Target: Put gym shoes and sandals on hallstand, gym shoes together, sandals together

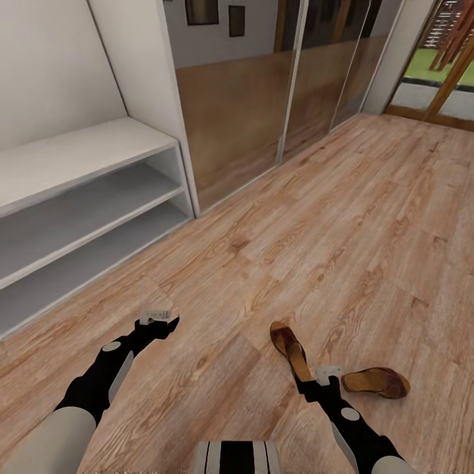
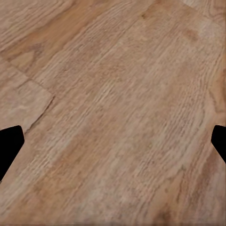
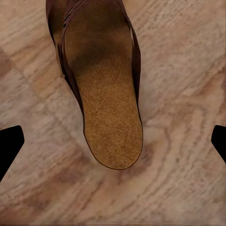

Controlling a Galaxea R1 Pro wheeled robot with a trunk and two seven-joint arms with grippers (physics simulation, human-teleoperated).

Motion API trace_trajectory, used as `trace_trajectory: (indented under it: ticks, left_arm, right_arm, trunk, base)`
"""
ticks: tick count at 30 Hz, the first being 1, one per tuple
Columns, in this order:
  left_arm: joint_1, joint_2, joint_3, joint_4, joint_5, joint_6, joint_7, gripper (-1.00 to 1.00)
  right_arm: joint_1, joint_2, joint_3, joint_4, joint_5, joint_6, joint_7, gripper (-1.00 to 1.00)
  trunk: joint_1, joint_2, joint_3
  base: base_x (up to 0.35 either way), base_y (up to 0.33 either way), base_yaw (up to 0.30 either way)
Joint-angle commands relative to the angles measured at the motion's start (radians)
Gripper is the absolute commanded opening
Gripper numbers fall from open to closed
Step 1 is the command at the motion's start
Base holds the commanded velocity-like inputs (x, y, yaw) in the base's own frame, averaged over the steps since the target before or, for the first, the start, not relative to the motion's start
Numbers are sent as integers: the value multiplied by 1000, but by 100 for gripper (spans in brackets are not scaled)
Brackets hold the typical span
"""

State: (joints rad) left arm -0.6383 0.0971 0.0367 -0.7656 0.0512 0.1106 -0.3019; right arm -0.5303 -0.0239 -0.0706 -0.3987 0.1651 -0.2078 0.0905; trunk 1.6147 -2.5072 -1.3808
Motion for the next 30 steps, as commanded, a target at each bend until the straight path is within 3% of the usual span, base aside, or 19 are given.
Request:
trace_trajectory:
  ticks: [1, 4, 17, 30]
  left_arm:
    - [0, -1, 3, -1, 6, 9, -6, 100]
    - [-1, -1, 3, -1, 6, 8, -6, 100]
    - [-1, -1, 3, -13, 7, 9, -6, 100]
    - [-1, -2, 3, -11, 6, 9, -6, 100]
  right_arm:
    - [0, 1, -8, 0, 8, -5, 7, 100]
    - [0, 1, -7, -2, 8, -9, 6, 100]
    - [-2, 0, -10, -91, 8, -10, 5, 100]
    - [-2, 0, -6, -102, 8, -11, 8, 100]
  trunk:
    - [0, -1, -5]
    - [2, -1, -18]
    - [2, -1, -18]
    - [2, -1, -18]
  base:
    - [0, 0, 0]
    - [0, 0, 0]
    - [0, 0, 0]
    - [107, 0, 0]
